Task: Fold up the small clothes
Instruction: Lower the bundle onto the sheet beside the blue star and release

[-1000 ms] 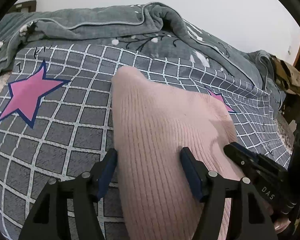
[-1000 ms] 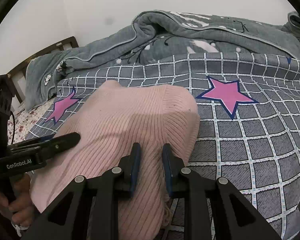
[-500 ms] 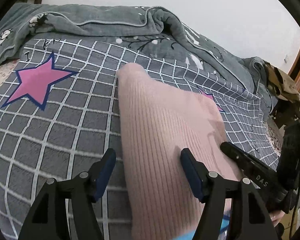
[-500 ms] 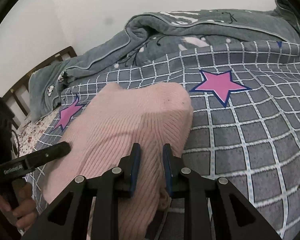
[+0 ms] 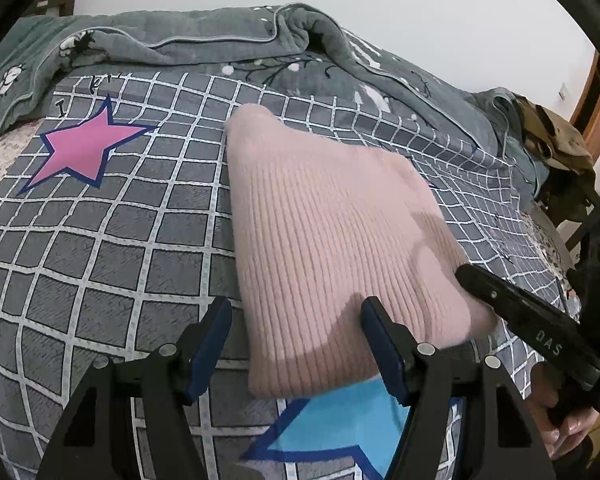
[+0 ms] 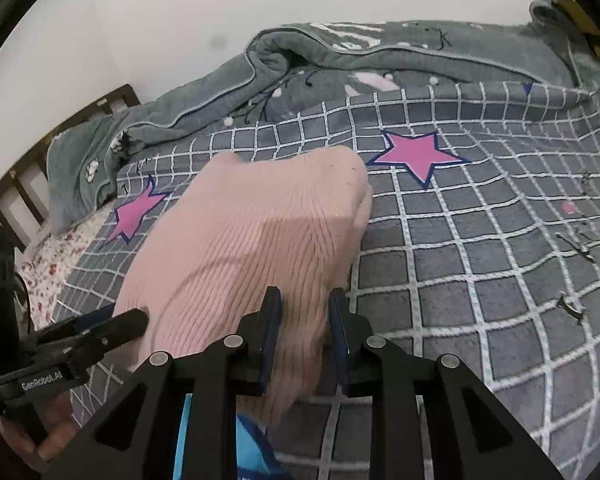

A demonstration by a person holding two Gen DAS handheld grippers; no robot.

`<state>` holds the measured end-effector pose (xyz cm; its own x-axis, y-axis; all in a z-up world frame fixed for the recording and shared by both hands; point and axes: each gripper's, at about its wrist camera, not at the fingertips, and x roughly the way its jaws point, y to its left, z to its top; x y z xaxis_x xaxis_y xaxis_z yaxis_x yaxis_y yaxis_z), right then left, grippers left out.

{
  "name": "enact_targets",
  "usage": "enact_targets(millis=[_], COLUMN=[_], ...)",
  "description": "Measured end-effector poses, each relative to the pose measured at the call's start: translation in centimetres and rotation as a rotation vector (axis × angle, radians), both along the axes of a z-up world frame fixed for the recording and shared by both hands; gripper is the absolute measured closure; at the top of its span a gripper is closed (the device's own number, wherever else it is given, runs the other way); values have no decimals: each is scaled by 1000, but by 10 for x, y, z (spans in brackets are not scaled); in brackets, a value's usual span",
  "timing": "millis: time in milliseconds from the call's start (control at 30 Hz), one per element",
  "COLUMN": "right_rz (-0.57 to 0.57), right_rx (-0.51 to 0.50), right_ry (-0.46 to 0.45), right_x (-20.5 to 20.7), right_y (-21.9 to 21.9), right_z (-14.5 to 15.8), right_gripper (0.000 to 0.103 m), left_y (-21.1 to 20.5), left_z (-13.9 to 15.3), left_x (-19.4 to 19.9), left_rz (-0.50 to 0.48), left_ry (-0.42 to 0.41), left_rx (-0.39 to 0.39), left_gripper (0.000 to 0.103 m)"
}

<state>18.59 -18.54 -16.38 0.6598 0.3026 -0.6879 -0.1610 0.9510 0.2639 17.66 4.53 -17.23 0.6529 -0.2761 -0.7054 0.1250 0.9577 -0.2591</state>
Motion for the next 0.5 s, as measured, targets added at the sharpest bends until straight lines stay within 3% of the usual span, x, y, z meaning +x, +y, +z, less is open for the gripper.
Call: enact_targets(millis=[267, 333, 367, 500], right_rz=[-21, -22, -17, -27], right_rx=[-31, -17, -10, 13], right_ry=[32, 29, 25, -61], right_x=[-18, -19, -20, -29], right_y=[0, -2, -2, -7], right_z=[-6, -9, -10, 2], right_gripper=[79, 88, 98, 98], left_y=[-5, -4, -4, -1], left_z=[-5, -4, -3, 2], left_x=[-11, -17, -19, -27], left_rz=[3, -7, -13, -12], left_ry=[30, 30, 29, -10], left_rx=[33, 33, 36, 44], left_gripper=[38, 38, 38, 38])
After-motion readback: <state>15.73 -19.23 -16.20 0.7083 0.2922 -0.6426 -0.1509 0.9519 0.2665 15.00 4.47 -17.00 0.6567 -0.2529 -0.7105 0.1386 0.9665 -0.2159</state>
